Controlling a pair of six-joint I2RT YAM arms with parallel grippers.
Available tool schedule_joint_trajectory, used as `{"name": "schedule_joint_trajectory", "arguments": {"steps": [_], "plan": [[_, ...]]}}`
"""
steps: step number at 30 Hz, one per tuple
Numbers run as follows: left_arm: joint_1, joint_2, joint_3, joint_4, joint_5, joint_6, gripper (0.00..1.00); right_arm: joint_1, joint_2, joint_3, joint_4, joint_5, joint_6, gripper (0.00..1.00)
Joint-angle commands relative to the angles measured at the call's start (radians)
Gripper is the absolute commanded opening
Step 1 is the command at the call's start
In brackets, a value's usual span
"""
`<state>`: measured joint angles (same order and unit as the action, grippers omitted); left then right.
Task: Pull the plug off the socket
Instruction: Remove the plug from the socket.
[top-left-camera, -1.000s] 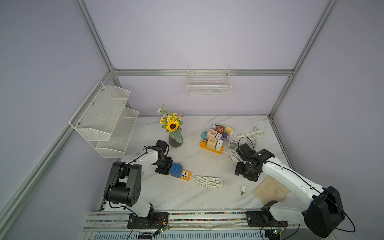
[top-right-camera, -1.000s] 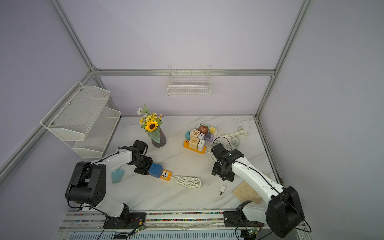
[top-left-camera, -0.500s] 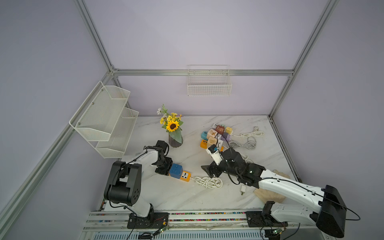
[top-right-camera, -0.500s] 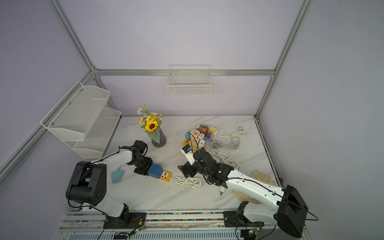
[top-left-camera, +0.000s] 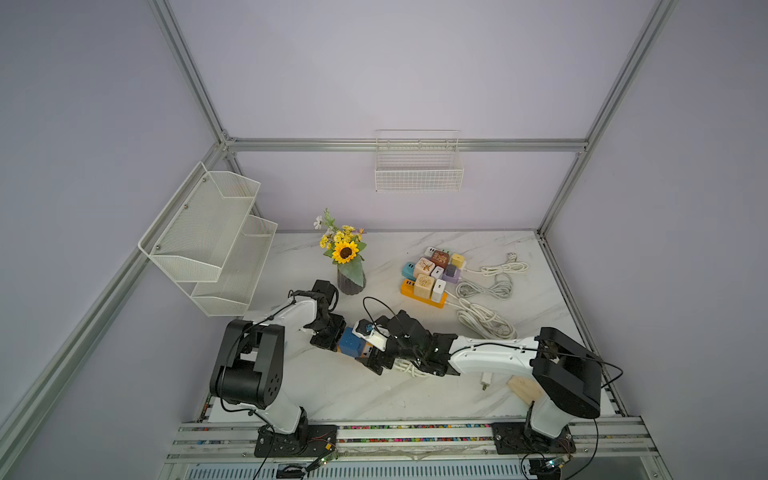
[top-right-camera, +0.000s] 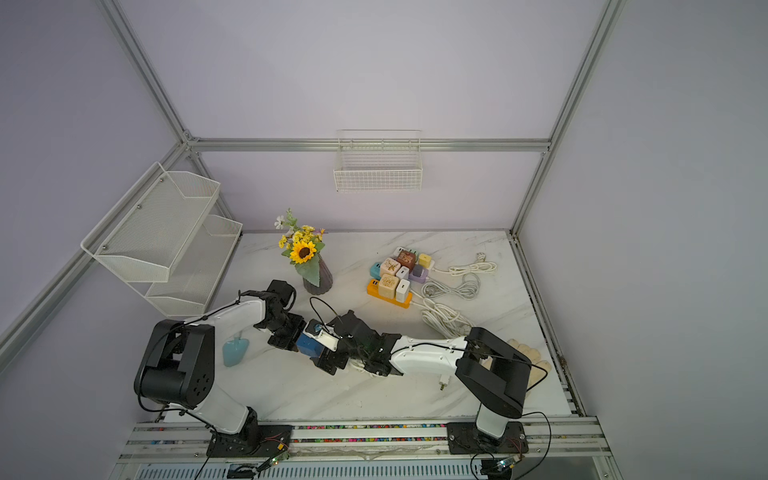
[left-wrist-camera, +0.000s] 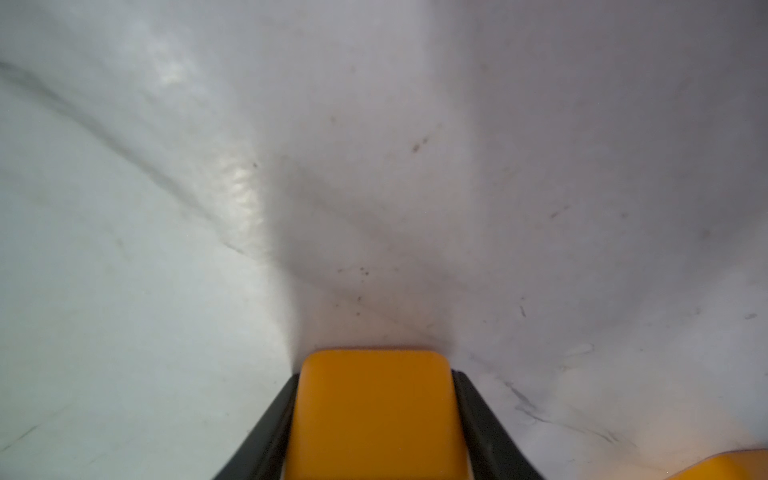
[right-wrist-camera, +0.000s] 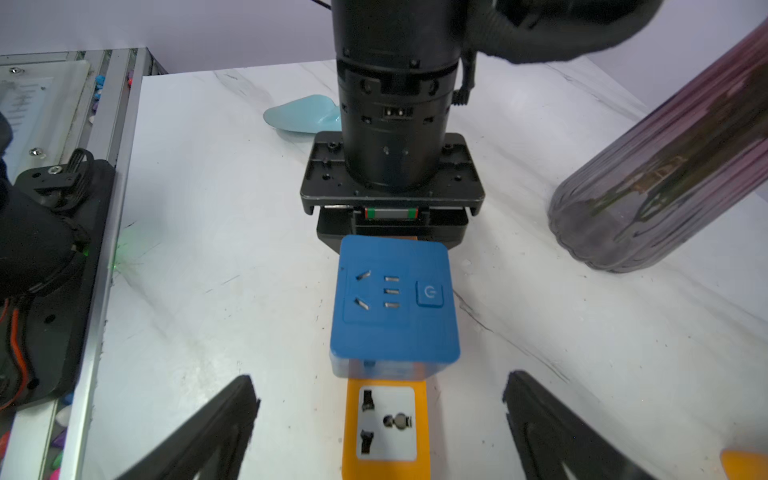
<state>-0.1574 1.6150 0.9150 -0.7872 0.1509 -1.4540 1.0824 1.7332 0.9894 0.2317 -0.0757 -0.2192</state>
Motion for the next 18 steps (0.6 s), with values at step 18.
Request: {"name": "schedule_joint_trajectory", "arguments": {"steps": [18], "plan": [[-0.006,0.017,0.015,-0.033,-0.028,0.042,0.00,0.012,0.208,0.165,0.002,-0.022,0.047,0.92]]}}
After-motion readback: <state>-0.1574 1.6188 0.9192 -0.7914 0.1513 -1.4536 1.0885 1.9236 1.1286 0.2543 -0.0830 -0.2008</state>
